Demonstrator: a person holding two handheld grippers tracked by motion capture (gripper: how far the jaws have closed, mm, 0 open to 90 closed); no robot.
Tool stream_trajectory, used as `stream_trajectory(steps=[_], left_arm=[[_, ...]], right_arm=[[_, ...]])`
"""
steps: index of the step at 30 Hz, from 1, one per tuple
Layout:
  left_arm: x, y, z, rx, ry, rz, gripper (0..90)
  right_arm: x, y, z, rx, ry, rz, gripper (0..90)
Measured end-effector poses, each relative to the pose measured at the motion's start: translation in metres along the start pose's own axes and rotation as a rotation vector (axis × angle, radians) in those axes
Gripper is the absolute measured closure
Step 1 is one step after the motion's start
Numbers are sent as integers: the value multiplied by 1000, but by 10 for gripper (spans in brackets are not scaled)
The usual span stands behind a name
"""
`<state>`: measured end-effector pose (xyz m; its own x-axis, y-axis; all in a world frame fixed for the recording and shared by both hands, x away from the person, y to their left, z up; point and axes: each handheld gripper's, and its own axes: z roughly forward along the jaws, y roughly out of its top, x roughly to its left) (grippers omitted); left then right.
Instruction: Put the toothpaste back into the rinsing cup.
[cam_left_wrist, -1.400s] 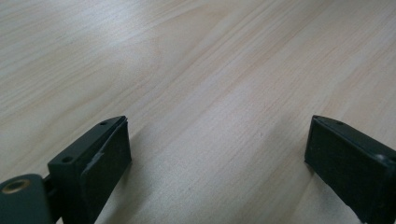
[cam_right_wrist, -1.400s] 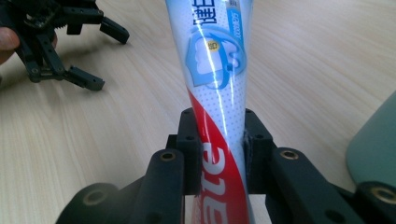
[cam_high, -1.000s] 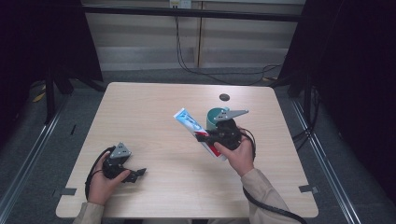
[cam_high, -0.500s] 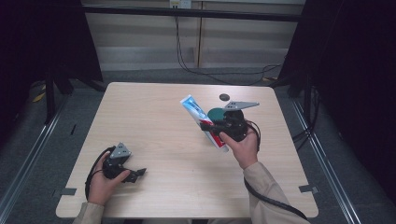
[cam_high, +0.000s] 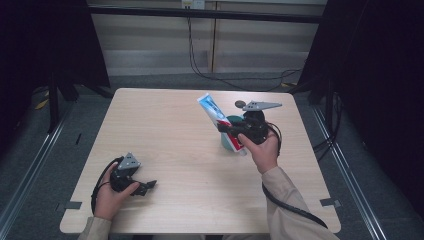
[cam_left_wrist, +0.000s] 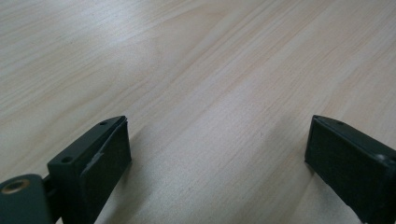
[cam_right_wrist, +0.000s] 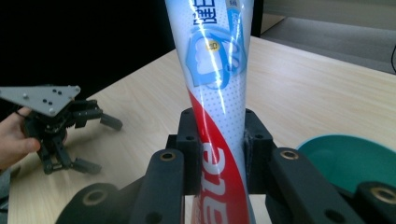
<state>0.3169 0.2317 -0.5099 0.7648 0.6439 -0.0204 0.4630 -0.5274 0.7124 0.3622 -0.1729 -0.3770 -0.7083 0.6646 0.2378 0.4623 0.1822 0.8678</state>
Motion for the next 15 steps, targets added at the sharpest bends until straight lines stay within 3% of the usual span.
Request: stream_trajectory(steps=[15], left_arm=[[0, 0, 0, 2, -1, -1, 63]], right_arm=[[-7, 14, -2, -54, -22, 7, 736]])
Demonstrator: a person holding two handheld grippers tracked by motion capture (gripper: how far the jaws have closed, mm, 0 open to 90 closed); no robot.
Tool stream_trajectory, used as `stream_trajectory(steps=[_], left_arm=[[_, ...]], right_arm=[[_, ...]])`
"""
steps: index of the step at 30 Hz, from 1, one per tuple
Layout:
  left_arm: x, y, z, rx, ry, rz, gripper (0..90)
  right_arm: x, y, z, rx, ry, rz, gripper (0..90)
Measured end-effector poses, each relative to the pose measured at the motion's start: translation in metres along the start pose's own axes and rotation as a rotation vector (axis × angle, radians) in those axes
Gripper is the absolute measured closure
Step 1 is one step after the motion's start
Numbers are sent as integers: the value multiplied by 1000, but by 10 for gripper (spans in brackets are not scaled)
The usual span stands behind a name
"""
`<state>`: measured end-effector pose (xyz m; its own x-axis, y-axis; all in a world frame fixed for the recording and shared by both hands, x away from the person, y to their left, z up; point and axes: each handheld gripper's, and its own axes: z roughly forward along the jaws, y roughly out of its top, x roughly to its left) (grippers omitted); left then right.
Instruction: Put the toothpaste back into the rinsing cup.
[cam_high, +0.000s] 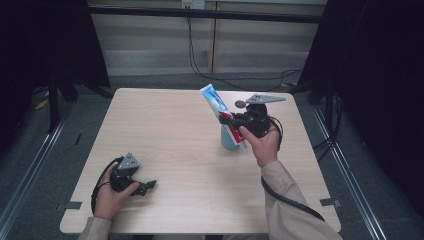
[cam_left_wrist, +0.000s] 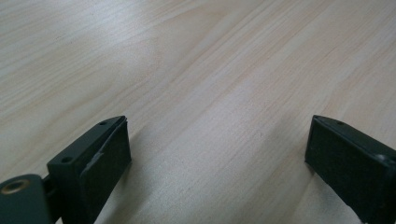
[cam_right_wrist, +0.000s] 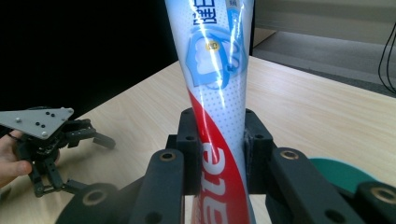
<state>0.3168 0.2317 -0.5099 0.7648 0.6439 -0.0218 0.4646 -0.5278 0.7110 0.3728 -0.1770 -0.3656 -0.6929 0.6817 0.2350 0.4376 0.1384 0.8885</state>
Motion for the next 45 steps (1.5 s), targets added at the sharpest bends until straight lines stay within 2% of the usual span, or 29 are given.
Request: stream_trajectory(steps=[5, 16, 23, 28, 45], left_arm=[[0, 0, 0, 1, -1, 0, 62], [0, 0, 0, 5, -2, 6, 61], [0, 0, 0, 5, -2, 6, 60], [0, 0, 0, 5, -2, 6, 60], [0, 0, 0, 5, -1, 6, 59]], right_arm=[[-1, 5, 2, 1, -11, -9, 736], [-11, 11, 6, -34, -43, 13, 735], [-15, 15, 11, -21, -72, -10, 734], [-20, 17, 14, -34, -79, 2, 734], [-37, 16, 28, -38, -123, 17, 734]])
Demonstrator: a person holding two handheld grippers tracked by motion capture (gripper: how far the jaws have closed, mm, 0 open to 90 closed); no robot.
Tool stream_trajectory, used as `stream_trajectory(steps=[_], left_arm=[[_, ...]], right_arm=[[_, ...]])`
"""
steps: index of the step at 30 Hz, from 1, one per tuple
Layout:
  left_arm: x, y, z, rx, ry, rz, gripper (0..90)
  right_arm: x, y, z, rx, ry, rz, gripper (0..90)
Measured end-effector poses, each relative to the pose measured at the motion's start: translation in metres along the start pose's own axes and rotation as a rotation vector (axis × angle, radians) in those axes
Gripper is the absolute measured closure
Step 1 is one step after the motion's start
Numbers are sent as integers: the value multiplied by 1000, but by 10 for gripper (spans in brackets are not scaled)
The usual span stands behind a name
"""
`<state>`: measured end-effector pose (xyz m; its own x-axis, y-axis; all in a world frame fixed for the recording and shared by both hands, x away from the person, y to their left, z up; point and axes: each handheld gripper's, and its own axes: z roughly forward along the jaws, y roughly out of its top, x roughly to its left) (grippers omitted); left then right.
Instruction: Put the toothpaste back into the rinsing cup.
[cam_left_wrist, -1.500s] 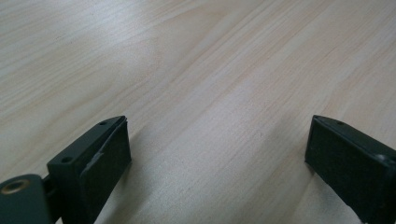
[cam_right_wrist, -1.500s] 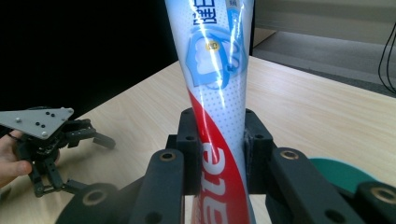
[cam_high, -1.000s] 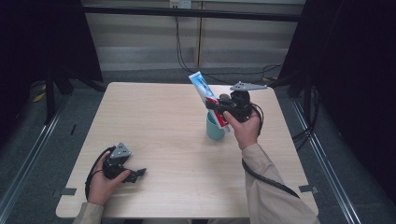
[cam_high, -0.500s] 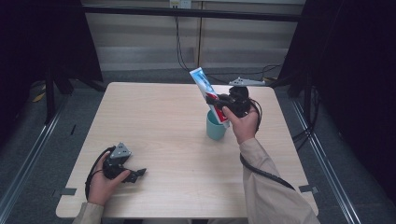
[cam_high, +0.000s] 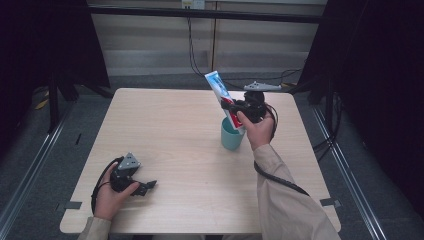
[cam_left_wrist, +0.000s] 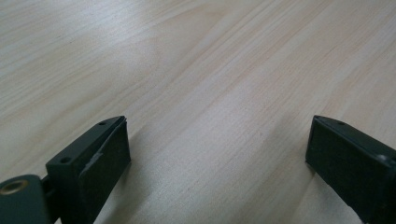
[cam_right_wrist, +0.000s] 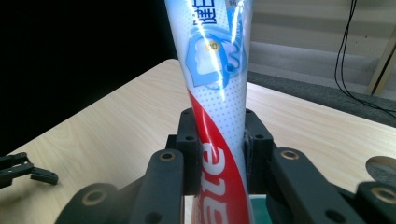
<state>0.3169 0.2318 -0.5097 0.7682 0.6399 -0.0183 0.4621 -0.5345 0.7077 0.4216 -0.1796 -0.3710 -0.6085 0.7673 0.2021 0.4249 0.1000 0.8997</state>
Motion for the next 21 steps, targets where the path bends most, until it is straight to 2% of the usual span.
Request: stream_trajectory(steps=[21], left_arm=[[0, 0, 0, 0, 0, 1, 58]], right_arm=[[-17, -7, 15, -20, -25, 23, 728]])
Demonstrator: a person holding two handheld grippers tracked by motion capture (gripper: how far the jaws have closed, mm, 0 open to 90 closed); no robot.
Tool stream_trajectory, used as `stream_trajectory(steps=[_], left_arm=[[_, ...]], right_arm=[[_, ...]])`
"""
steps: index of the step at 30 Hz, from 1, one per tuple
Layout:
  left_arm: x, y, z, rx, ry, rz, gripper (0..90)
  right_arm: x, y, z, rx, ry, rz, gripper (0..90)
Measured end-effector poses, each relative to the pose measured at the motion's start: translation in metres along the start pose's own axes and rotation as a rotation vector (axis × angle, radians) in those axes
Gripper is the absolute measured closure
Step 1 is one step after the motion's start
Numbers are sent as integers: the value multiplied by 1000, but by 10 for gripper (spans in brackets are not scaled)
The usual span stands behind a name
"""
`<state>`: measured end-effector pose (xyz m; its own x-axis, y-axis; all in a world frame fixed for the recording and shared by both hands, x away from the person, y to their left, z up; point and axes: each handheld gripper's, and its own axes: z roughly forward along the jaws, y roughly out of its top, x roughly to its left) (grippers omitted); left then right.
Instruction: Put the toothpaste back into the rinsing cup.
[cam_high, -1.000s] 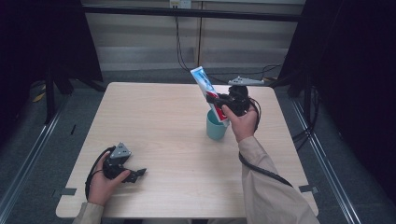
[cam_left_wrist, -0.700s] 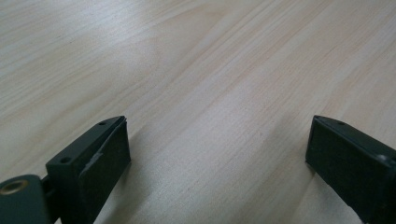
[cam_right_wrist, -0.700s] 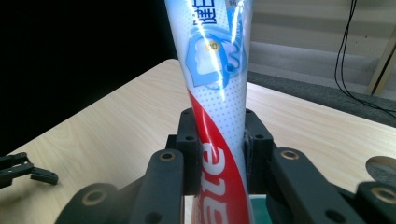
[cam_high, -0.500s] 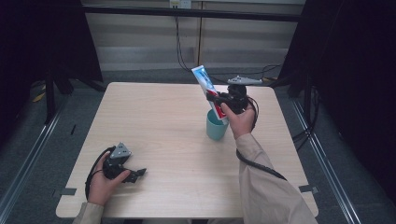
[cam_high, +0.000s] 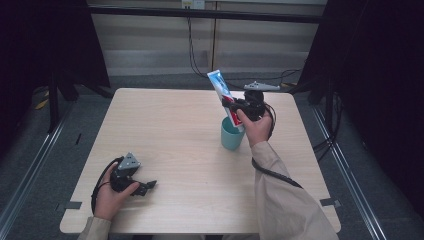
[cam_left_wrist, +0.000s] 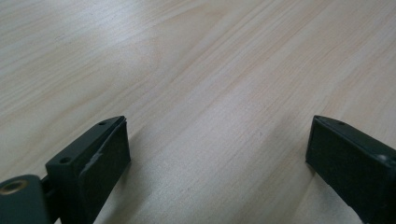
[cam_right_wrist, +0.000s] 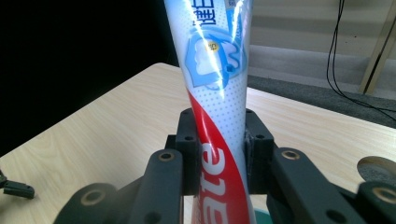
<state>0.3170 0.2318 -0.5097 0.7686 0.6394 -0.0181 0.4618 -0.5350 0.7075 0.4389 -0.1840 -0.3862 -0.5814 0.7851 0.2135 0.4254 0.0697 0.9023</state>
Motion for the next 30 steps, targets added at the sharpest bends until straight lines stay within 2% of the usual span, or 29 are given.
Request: stream_trajectory(steps=[7, 14, 30], left_arm=[[0, 0, 0, 1, 0, 1, 58], [0, 0, 0, 0, 0, 0, 58], [0, 0, 0, 0, 0, -1, 58]], right_arm=[[-3, -3, 5, -13, -13, 5, 726], [-5, -5, 7, -15, -28, -11, 724], [-9, -14, 13, -16, -32, -17, 719]])
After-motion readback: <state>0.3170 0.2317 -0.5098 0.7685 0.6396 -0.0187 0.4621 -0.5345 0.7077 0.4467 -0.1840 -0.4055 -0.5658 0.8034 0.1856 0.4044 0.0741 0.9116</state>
